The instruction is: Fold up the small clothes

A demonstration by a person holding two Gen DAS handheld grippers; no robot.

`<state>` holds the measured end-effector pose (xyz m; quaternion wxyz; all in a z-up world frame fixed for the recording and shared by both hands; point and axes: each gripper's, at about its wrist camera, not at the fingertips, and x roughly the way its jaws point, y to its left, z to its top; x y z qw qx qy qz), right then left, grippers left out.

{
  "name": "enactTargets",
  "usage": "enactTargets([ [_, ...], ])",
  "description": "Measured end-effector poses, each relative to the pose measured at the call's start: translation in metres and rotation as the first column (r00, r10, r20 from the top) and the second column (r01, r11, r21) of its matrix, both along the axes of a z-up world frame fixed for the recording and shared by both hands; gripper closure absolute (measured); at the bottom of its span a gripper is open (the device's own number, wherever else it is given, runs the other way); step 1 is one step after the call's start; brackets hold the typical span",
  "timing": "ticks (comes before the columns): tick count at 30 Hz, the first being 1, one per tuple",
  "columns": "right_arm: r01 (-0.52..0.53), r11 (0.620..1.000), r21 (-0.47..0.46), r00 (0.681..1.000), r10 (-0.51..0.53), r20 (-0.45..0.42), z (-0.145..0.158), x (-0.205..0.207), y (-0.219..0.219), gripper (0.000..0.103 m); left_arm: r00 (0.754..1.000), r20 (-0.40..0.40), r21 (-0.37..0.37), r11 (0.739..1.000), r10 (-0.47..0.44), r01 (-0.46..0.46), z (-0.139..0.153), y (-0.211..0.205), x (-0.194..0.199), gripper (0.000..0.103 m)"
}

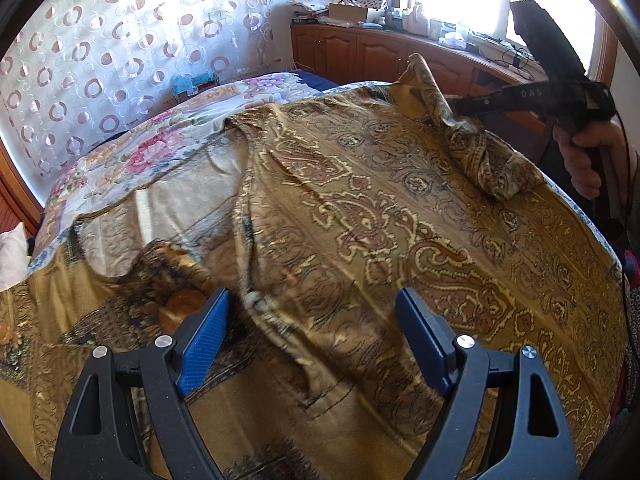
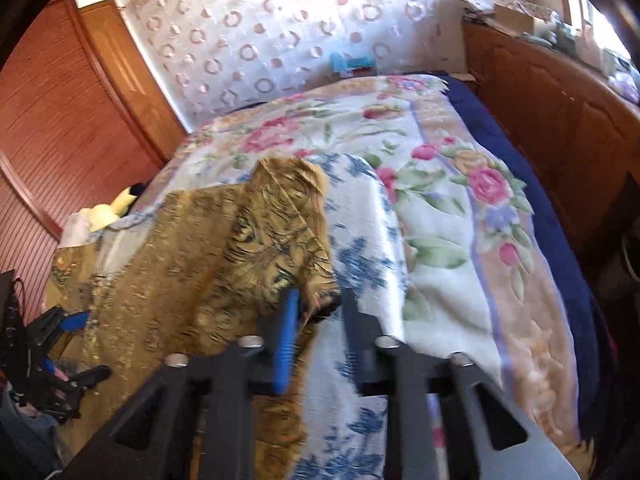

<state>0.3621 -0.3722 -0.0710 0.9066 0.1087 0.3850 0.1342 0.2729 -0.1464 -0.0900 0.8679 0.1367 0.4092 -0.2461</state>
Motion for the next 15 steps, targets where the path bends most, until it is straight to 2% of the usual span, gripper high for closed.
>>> enactTargets([
  [3, -0.063, 0.998, 0.019, 0.997, 0.062, 0.035, 0.009, -0.003, 0.010, 0.097, 0.999, 0.022, -0.015, 0.999, 0.032, -0.032, 0.006, 0.013, -0.005, 0.019],
  [8, -0.175, 0.984, 0.022, 0.982, 0.173, 0.075, 0.021, -0.002, 0.038, 0.097, 0.994, 0.029, -0.092, 0.991, 0.101, -0.098, 0.026, 0.053, -0.009, 0.019],
  [11, -0.219, 0.975, -0.044, 0.970, 0.223, 0.096, 0.028, -0.003, 0.062, 0.097, 0.987, 0.031, -0.117, 0.982, 0.156, -0.152, 0.038, 0.076, -0.009, 0.019],
  [13, -0.260, 0.964, -0.049, 0.959, 0.264, 0.108, 0.028, -0.001, 0.070, 0.096, 0.983, 0.045, -0.142, 0.975, 0.176, -0.168, 0.048, 0.089, -0.013, 0.019],
  [15, -0.285, 0.957, -0.049, 0.952, 0.289, 0.103, 0.025, 0.001, 0.073, 0.073, 0.979, 0.061, -0.143, 0.973, 0.194, -0.184, 0.056, 0.097, -0.017, 0.019],
])
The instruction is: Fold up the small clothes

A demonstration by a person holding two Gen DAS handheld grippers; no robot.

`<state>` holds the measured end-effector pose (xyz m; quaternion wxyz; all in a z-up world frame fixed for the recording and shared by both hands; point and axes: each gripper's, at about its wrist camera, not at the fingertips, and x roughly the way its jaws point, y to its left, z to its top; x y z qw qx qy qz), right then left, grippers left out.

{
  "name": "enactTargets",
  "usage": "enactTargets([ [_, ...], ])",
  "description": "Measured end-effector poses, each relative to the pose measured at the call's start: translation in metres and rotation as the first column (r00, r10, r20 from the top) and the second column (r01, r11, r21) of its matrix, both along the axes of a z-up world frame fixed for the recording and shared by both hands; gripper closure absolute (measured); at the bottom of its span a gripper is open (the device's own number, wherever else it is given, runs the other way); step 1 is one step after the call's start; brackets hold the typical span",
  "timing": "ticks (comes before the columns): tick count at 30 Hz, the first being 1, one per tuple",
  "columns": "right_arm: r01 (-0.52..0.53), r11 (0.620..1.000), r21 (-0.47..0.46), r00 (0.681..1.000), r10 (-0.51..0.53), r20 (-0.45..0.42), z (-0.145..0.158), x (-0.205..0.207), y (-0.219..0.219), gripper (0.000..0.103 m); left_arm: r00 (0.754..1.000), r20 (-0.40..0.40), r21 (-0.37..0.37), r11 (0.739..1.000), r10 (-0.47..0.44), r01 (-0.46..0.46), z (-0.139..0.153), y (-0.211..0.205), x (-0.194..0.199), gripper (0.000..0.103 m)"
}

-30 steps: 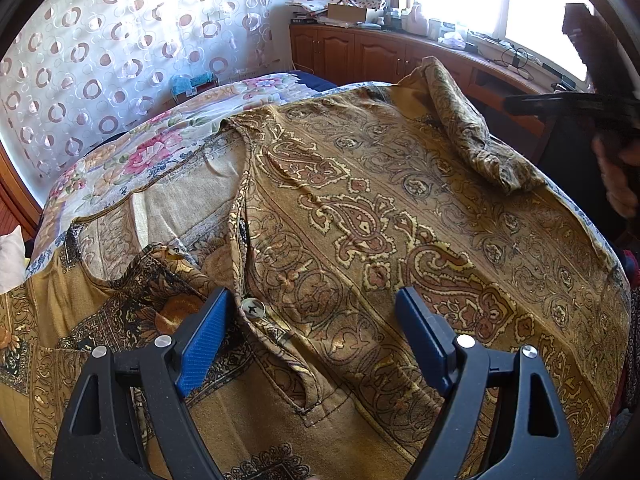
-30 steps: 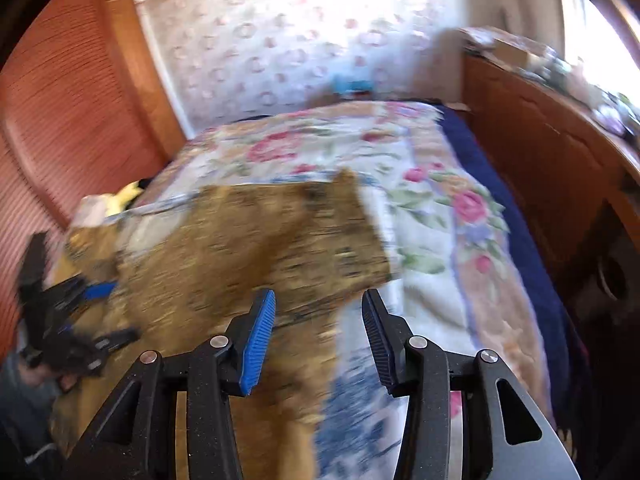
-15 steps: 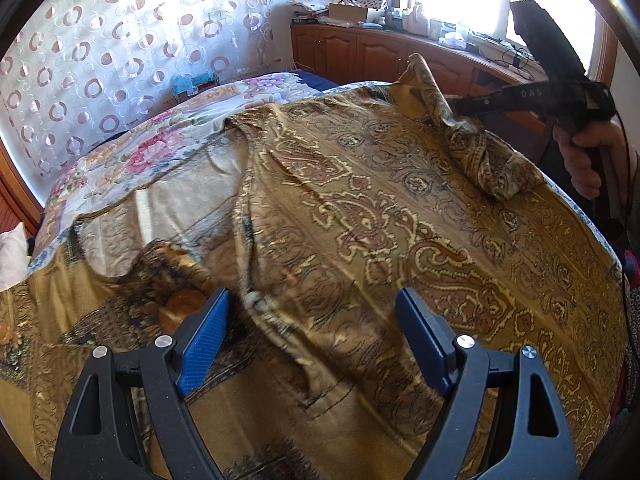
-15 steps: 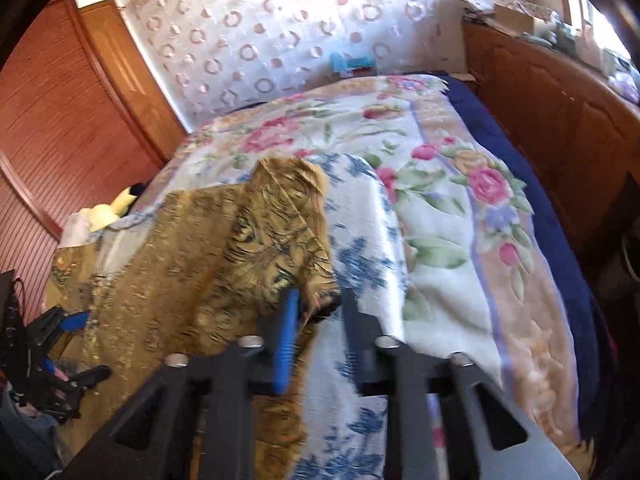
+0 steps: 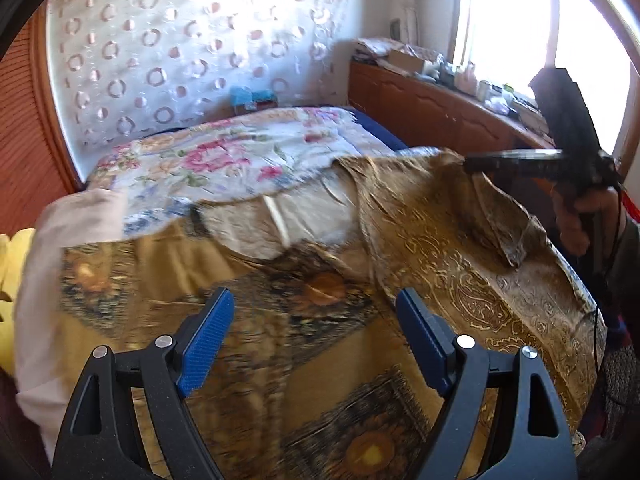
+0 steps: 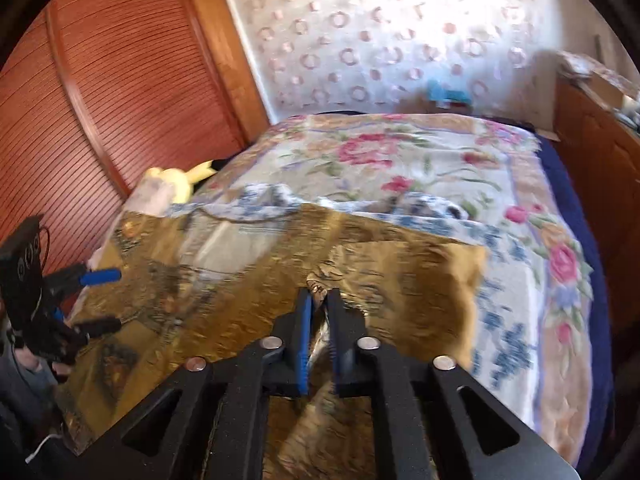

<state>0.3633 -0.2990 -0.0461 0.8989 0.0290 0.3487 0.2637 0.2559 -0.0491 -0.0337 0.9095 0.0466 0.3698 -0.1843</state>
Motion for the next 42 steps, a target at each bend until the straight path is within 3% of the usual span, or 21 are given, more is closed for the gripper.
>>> enactTargets([
  [6, 0.042, 0.999, -0.026, 0.999, -0.042, -0.002, -0.011, 0.006, -0.011, 0.056, 0.997, 0.029, 0.022, 0.997, 0.076, -0.076, 0.006, 0.036, -0.003, 0.019],
  [12, 0.157, 0.971, -0.182, 0.987, -0.157, 0.011, -0.028, 0.005, -0.018, 0.051, 0.982, 0.035, 0.057, 0.981, 0.186, -0.188, 0.001, 0.083, 0.004, 0.019],
  [24, 0.201, 0.949, -0.242, 0.978, -0.209, -0.005, -0.050, 0.019, -0.006, 0.044, 0.966, 0.040, 0.122, 0.959, 0.254, -0.257, -0.007, 0.119, 0.035, 0.025],
  [30, 0.193, 0.948, -0.255, 0.981, -0.194, 0.021, -0.052, 0.016, 0.000, 0.035, 0.966, -0.005, 0.144, 0.957, 0.257, -0.254, -0.016, 0.133, 0.051, 0.039],
  [35, 0.185, 0.948, -0.259, 0.982, -0.187, 0.018, -0.054, 0.016, -0.004, 0.028, 0.965, -0.068, 0.117, 0.963, 0.252, -0.243, -0.025, 0.139, 0.065, 0.061],
  [39, 0.203, 0.949, -0.243, 0.978, -0.209, -0.002, -0.054, 0.018, -0.012, 0.019, 0.966, -0.080, 0.133, 0.963, 0.245, -0.233, -0.029, 0.138, 0.069, 0.063],
  [42, 0.204, 0.946, -0.251, 0.977, -0.211, 0.001, -0.054, 0.019, -0.009, 0.018, 0.966, -0.083, 0.138, 0.963, 0.245, -0.232, -0.031, 0.137, 0.071, 0.063],
])
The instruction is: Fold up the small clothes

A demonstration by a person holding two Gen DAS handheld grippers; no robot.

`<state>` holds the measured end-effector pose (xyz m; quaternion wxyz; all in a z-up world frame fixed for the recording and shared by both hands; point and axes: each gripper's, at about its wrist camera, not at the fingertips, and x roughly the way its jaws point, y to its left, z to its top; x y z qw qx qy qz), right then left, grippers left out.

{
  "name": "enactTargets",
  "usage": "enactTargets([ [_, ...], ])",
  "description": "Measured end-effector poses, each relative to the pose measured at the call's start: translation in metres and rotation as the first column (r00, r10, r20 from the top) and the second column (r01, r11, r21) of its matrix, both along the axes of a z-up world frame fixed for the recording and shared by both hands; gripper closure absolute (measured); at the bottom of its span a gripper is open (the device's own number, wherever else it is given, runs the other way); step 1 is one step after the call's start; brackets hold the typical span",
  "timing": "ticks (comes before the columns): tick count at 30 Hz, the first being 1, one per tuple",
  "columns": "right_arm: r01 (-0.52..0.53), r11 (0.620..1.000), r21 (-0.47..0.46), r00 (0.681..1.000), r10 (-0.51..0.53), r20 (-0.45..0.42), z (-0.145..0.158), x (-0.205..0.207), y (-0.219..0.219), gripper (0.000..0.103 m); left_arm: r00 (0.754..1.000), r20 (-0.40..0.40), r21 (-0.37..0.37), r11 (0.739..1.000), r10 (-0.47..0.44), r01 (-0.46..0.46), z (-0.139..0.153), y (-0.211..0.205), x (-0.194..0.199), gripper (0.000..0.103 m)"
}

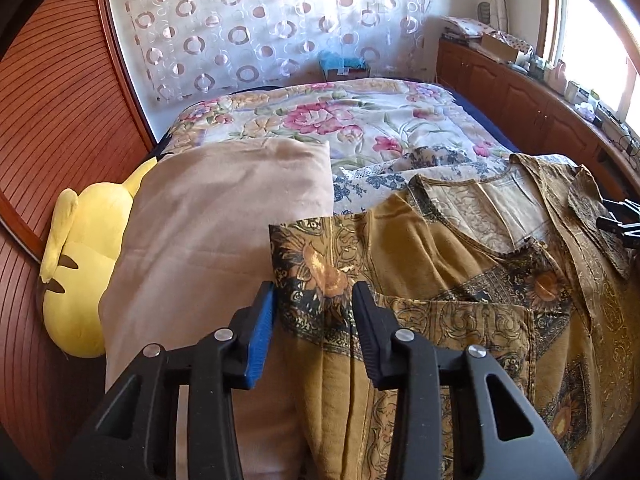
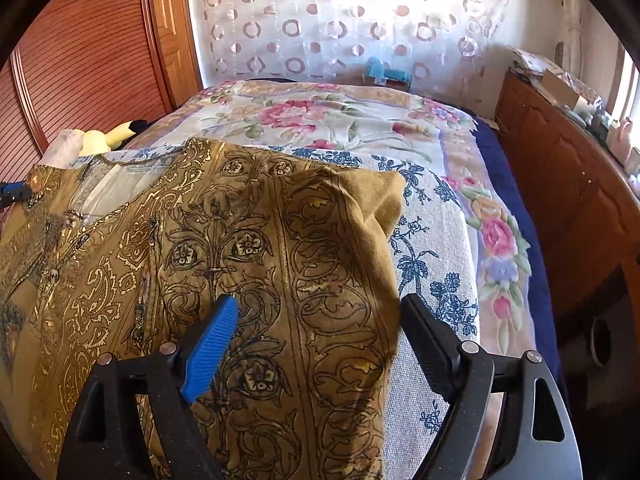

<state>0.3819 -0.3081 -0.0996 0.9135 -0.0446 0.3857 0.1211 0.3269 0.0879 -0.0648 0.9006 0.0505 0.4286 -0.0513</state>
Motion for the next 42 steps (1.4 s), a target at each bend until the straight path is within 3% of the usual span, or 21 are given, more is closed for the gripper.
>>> enactTargets([
  [3, 0.000, 1.000, 0.001, 1.000, 0.000, -0.001, 0.000, 0.001, 0.001, 0.017, 1.000, 0.004, -0.001, 1.000, -0.005, 0.005, 0.001, -0.001, 0.000, 0.063],
  [8, 0.000, 1.000, -0.001, 1.000, 0.000, 0.000, 0.000, 0.001, 0.000, 0.017, 0.999, 0.026, -0.014, 1.000, -0.027, 0.027, 0.003, -0.002, -0.002, 0.076],
  [11, 0.025, 0.999, 0.020, 1.000, -0.024, -0.020, 0.003, 0.002, -0.005, 0.017, 0.999, 0.027, -0.004, 1.000, -0.026, 0.027, 0.004, -0.002, -0.002, 0.076],
  [14, 0.029, 0.994, 0.105, 1.000, -0.029, -0.002, 0.017, 0.001, -0.017, 0.017, 1.000, 0.022, 0.002, 1.000, -0.018, 0.017, 0.002, 0.001, 0.000, 0.076],
  [17, 0.045, 0.994, 0.096, 0.999, -0.044, -0.005, 0.025, 0.011, -0.025, 0.018, 1.000, 0.019, -0.002, 1.000, -0.012, 0.012, 0.001, 0.005, 0.001, 0.076],
  [24, 0.050, 0.993, 0.108, 0.995, -0.041, -0.087, 0.017, 0.051, -0.031, 0.039, 1.000, 0.017, -0.001, 1.000, -0.008, 0.008, 0.000, 0.006, 0.002, 0.076],
  [28, 0.024, 0.997, 0.067, 0.994, -0.017, -0.106, 0.015, 0.068, -0.020, 0.041, 1.000, 0.020, -0.003, 1.000, -0.017, 0.017, 0.001, 0.005, 0.002, 0.076],
  [31, 0.002, 0.998, 0.056, 0.995, 0.003, -0.100, 0.018, 0.073, -0.014, 0.047, 0.999, 0.027, -0.001, 0.999, -0.035, 0.035, 0.003, 0.001, 0.000, 0.085],
  [34, -0.021, 1.000, 0.018, 0.996, 0.022, -0.086, 0.018, 0.075, -0.009, 0.060, 0.998, 0.038, -0.007, 0.999, -0.047, 0.047, 0.008, -0.003, -0.002, 0.093],
  [36, -0.042, 0.999, 0.023, 0.995, 0.044, -0.085, 0.018, 0.072, -0.008, 0.080, 0.998, 0.040, -0.021, 0.998, -0.056, 0.057, 0.010, -0.004, -0.003, 0.095],
  [39, -0.059, 0.998, 0.011, 0.995, 0.060, -0.076, 0.019, 0.068, -0.006, 0.090, 0.997, 0.052, -0.021, 0.998, -0.065, 0.066, 0.014, -0.008, -0.007, 0.098],
  [42, -0.064, 0.998, 0.002, 0.997, 0.064, -0.045, 0.023, 0.058, -0.004, 0.093, 0.995, 0.072, -0.027, 0.997, -0.067, 0.069, 0.021, -0.011, -0.013, 0.098],
])
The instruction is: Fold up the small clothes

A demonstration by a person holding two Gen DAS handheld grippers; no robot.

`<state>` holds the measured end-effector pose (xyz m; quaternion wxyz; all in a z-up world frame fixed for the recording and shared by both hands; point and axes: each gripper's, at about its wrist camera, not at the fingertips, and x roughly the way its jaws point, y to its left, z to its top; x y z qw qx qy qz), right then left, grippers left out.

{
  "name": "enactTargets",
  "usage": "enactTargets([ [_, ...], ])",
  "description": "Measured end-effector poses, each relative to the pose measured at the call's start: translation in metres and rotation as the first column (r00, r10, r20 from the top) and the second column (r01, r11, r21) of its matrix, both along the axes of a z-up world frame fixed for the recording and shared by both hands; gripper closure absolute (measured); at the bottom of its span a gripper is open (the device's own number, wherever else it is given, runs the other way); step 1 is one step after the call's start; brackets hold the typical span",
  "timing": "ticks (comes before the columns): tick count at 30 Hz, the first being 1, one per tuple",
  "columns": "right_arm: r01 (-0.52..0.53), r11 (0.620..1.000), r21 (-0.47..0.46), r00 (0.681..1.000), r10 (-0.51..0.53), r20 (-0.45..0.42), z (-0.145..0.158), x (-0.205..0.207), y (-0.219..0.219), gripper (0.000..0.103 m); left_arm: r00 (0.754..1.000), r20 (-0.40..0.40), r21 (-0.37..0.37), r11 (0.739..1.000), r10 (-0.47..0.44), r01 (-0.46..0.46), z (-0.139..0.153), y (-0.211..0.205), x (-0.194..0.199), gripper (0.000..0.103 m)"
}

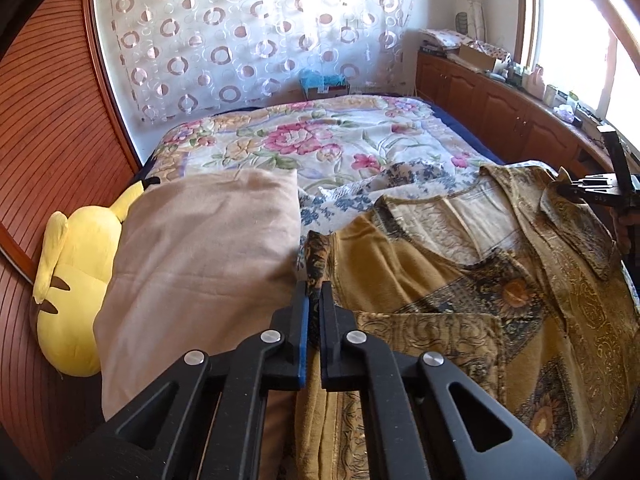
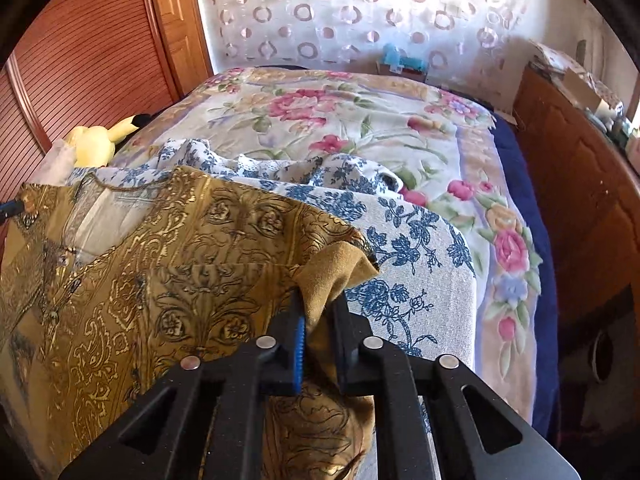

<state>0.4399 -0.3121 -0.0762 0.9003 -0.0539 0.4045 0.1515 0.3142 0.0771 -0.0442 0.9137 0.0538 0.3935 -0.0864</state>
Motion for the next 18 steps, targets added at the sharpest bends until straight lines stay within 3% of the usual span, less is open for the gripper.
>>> enactTargets([
  [11, -0.020, 0.997, 0.070, 0.992, 0.011, 0.127, 0.026, -0.057, -0.005, 0.095, 0.997, 0.073, -0.051, 0.998, -0.036, 0.039, 0.032, -0.007, -0.038, 0.099],
  [18, -0.048, 0.996, 0.071, 0.981, 0.034, 0.193, 0.037, -0.115, -0.003, 0.095, 0.991, 0.122, -0.067, 0.995, -0.063, 0.072, 0.047, -0.012, -0.081, 0.099],
])
